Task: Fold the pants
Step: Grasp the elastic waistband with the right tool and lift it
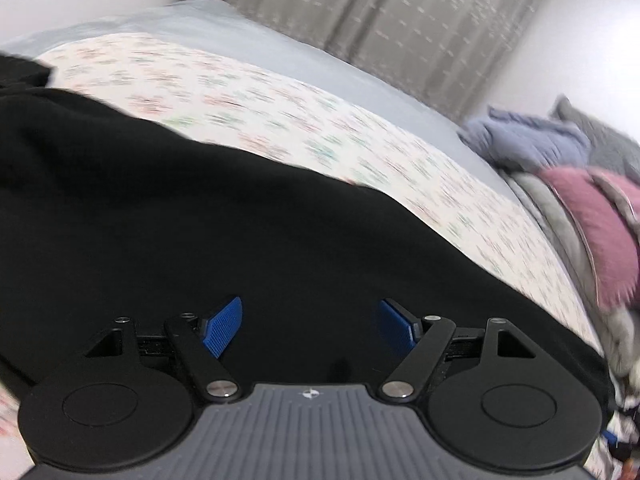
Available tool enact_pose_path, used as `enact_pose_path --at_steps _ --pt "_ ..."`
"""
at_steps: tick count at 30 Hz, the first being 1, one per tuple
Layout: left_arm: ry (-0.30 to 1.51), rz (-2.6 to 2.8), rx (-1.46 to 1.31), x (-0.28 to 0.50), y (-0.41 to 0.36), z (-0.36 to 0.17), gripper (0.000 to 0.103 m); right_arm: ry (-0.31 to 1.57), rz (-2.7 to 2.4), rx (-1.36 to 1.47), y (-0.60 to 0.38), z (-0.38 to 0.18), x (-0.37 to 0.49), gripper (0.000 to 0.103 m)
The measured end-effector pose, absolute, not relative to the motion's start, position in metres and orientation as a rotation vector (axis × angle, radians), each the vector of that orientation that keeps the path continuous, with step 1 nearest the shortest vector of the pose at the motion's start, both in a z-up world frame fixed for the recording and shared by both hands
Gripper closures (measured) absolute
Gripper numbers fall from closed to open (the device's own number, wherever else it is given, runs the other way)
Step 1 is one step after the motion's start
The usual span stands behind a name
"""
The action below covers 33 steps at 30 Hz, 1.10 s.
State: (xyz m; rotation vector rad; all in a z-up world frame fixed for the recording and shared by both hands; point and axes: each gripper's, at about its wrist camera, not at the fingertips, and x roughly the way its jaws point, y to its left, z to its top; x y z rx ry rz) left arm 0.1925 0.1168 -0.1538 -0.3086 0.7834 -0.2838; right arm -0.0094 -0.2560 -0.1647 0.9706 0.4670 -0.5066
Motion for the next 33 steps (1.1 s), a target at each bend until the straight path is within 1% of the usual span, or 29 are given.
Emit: enact_pose_path --at_steps 2,4,7,9,16,17,18,19,20,21,22,25,26,27,28,32,33 --pt "0.777 -0.299 -0.242 0.192 0.093 -0.157 0.026 0.434 -0.459 1.037 -0.261 -0.171 -0.01 0.039" --pt "0.781 -0.296 -0.157 0.193 0.074 -0.167 0.026 0.441 -0.466 1.019 -0.26 -0.171 -0.004 0.039" --pt "0.758 -0.288 -0.046 0.197 0.066 -0.178 0.026 0.437 -0.48 0.97 -0.256 -0.173 0.004 0.039" --pt "0.759 -0.295 -0.056 0.203 0.071 -0.176 0.026 0.432 -0.484 0.945 -0.259 -0.175 0.015 0.039" --pt "0.776 -0.262 -0.217 0.241 0.106 -0.173 0.026 0.379 -0.499 0.968 -0.261 -0.18 0.031 0.039" --pt "0.776 -0.242 -0.255 0.249 0.116 -0.172 0.026 0.381 -0.498 0.967 -0.261 -0.18 0.033 0.04" --pt "0.774 -0.221 -0.296 0.255 0.126 -0.17 0.026 0.385 -0.499 0.966 -0.262 -0.18 0.034 0.047" --pt "0.772 -0.201 -0.334 0.26 0.136 -0.168 0.026 0.387 -0.501 0.973 -0.263 -0.181 0.033 0.06" --pt "0.763 -0.181 -0.375 0.266 0.147 -0.165 0.026 0.386 -0.494 1.0 -0.265 -0.183 0.032 0.066" --pt "0.752 -0.174 -0.403 0.271 0.157 -0.161 0.026 0.381 -0.482 1.033 -0.267 -0.186 0.031 0.075" --pt "0.735 -0.166 -0.423 0.278 0.166 -0.157 0.026 0.375 -0.474 1.057 -0.268 -0.187 0.03 0.077" --pt "0.685 -0.135 -0.448 0.29 0.184 -0.152 0.025 0.364 -0.467 1.077 -0.268 -0.188 0.03 0.077" --pt "0.703 -0.134 -0.451 0.297 0.188 -0.158 0.025 0.36 -0.468 1.086 -0.267 -0.19 0.03 0.075" --pt "0.758 -0.124 -0.448 0.305 0.191 -0.168 0.027 0.355 -0.471 1.092 -0.267 -0.191 0.031 0.075" --pt "0.79 -0.11 -0.453 0.312 0.193 -0.176 0.033 0.354 -0.472 1.094 -0.267 -0.191 0.031 0.075" --pt "0.762 -0.103 -0.497 0.318 0.199 -0.175 0.033 0.364 -0.475 1.072 -0.266 -0.19 0.035 0.076" --pt "0.76 -0.104 -0.515 0.319 0.202 -0.176 0.035 0.37 -0.476 1.059 -0.266 -0.188 0.036 0.079"
